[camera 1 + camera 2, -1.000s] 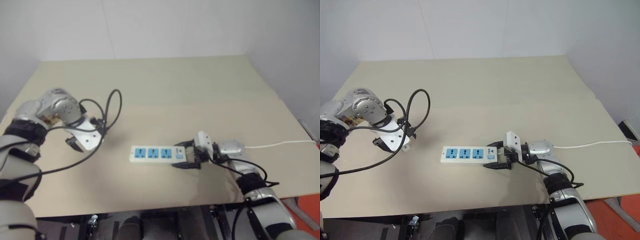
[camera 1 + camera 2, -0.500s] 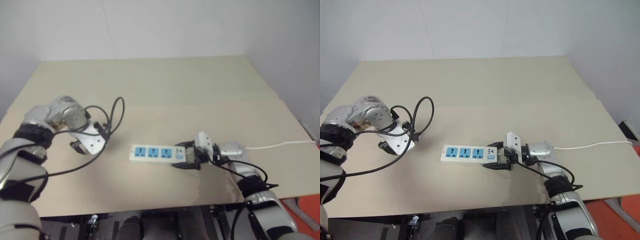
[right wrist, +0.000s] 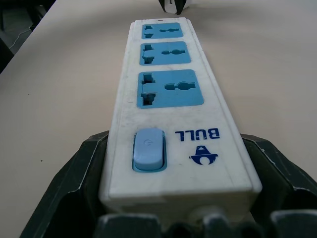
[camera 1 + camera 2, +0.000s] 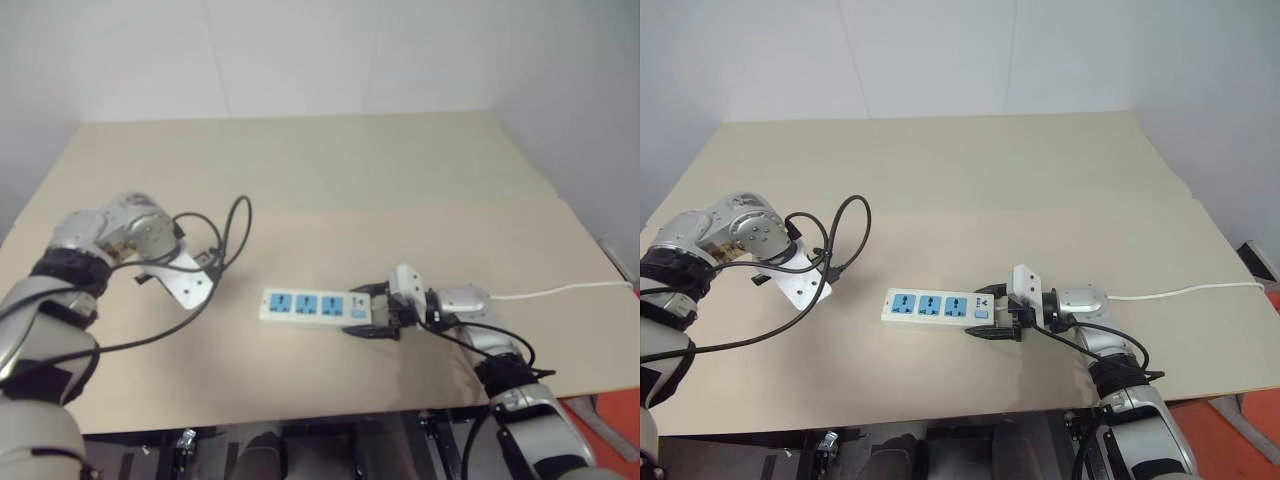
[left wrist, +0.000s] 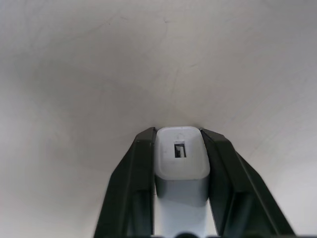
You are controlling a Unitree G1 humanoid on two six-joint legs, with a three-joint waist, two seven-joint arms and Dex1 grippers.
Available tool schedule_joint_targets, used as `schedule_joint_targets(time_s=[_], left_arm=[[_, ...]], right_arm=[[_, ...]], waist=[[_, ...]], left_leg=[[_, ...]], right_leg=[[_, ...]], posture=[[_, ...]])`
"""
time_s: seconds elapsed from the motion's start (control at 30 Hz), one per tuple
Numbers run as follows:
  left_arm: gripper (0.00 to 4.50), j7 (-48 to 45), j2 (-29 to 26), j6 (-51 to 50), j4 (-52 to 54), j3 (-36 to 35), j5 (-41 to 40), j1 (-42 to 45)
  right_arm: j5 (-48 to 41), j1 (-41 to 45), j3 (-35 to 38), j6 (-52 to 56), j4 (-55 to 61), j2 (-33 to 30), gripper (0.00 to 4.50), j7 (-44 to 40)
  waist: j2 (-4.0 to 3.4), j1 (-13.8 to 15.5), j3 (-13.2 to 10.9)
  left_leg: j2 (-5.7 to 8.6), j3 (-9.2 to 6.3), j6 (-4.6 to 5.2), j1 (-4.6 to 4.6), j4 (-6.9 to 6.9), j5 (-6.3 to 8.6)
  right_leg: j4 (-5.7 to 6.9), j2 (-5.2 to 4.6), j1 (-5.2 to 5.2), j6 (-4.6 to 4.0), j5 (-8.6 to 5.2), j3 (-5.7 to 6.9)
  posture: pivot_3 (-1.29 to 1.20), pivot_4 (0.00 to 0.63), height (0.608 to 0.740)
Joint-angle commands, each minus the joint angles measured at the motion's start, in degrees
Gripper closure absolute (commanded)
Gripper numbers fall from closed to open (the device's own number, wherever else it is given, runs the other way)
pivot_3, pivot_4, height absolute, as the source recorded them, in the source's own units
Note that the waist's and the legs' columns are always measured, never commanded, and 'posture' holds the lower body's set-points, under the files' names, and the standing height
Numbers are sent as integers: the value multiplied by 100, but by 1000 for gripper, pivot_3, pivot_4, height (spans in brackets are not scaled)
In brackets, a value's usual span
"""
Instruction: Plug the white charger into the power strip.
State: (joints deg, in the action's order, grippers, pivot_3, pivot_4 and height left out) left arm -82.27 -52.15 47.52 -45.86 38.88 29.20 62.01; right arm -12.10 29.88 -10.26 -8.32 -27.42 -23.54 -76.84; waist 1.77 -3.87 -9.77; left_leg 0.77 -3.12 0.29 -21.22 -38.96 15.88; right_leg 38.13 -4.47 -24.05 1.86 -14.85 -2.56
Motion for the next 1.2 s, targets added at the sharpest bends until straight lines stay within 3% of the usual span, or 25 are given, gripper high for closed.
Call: schedule_joint_targets(time_s=[0.03,0.23,0.43,0.53,0.73,0.97,1.2], left_arm=[[3463,-77,-51,20,-13,-143,-36,-36],[3463,-366,-13,-127,62,-397,-468,-26],[3463,-1012,296,-1265,344,-1076,-2085,319],[3463,-1023,446,-2532,968,-1382,-3391,299],[3463,-492,1440,-4417,2178,-2798,-5232,-411],[3463,452,2248,-5772,3847,-3111,-5919,-1561],[3463,815,2737,-6267,4304,-2926,-5871,-2322]], right_arm=[[62,-94,-57,71,-24,-6,1067,27],[62,-86,-47,62,-56,4,1067,71],[128,-100,-109,-70,-95,-6,1067,4],[134,-79,-133,-120,-146,7,1067,-27],[190,25,-205,-284,-327,52,1067,-106],[253,132,-253,-418,-572,133,1067,-90],[273,158,-263,-485,-665,180,1067,-72]], waist=[[0,-1,0],[0,-1,0],[1,1,0],[1,-12,0],[-2,-21,4],[2,-16,12],[2,-12,16]], left_leg=[[0,0,0,0,0,0],[0,0,0,0,0,0],[-1,-1,0,-6,-8,0],[-3,-6,3,-5,-7,2],[-6,-16,5,-2,-17,3],[-14,-11,3,4,-20,2],[-17,-5,2,16,-23,2]], right_leg=[[0,0,0,0,0,0],[0,0,0,0,0,0],[2,0,0,0,0,3],[4,1,-1,0,0,1],[11,1,1,1,1,-1],[27,3,0,-2,3,-9],[42,7,5,-6,6,-17]], posture=[[0,150,740],[0,150,740],[0,150,740],[0,150,740],[0,150,740],[0,150,740],[0,150,740]])
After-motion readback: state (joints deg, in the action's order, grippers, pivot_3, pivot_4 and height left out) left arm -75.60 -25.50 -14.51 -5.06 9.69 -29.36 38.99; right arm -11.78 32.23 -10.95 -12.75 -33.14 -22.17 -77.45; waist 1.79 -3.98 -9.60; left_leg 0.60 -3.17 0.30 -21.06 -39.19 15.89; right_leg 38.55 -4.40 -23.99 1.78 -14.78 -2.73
